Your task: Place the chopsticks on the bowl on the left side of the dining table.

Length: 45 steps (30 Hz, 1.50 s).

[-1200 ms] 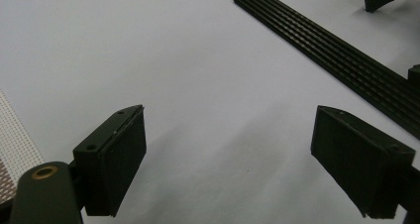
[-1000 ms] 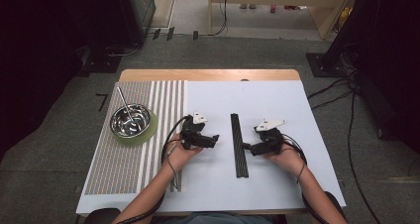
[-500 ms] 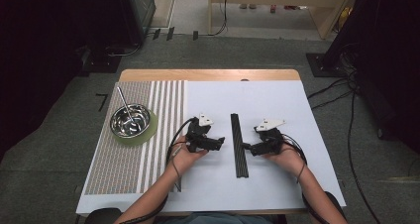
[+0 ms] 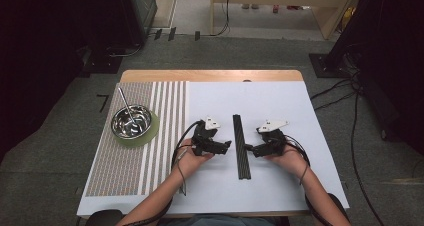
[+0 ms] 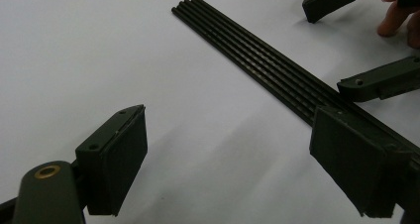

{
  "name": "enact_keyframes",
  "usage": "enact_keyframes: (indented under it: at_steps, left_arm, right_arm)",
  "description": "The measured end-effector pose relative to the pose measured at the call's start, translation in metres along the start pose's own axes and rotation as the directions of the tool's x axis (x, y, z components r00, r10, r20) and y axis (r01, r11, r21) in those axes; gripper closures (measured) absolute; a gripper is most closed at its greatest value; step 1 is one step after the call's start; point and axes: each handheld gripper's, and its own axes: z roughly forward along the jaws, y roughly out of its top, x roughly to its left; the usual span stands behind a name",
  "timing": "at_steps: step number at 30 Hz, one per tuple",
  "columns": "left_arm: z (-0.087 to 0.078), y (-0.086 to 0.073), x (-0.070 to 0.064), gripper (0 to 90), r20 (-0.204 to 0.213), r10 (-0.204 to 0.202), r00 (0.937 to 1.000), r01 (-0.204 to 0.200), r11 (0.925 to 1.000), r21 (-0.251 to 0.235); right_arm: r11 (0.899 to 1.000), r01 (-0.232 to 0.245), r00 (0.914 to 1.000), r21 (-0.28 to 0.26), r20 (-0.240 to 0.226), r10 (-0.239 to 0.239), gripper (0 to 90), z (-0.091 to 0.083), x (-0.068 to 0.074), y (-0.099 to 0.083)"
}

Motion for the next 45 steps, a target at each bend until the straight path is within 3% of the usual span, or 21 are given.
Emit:
enact_keyframes:
  at_steps: [4,7,12,22,30,45]
  left_arm:
    - [0.001,0.001,-0.003,15.2,0.012,-0.004,0.9999,0.004,1.0000,-0.002]
    - [0.002,0.003,-0.005,15.2,0.048,-0.049,0.9977,0.049,0.9988,0.001]
    - [0.002,0.003,-0.011,15.2,0.020,-0.013,0.9997,0.013,0.9999,-0.003]
    - [0.007,0.001,-0.020,15.2,0.001,0.010,0.9999,-0.010,0.9997,-0.021]
    - [0.012,-0.002,-0.026,15.2,0.023,0.015,0.9996,-0.014,0.9998,-0.017]
    - [0.019,-0.004,-0.032,15.2,0.013,0.048,0.9988,-0.048,0.9989,0.001]
  right_arm:
    - [1.000,0.000,1.0000,0.000,-0.001,0.000,16.8,0.000,0.000,0.000]
    - [1.000,0.002,1.0000,-0.001,0.000,-0.002,16.8,0.000,0.000,0.000]
    - [1.000,0.001,1.0000,-0.001,0.000,-0.001,16.8,0.000,0.000,0.000]
    - [1.000,0.000,1.0000,0.000,0.000,0.000,16.8,0.000,0.000,0.000]
    - [1.000,0.000,1.0000,0.000,0.001,0.000,16.8,0.000,0.000,0.000]
    - [1.000,0.001,1.0000,0.000,0.001,-0.001,16.8,0.000,0.000,0.000]
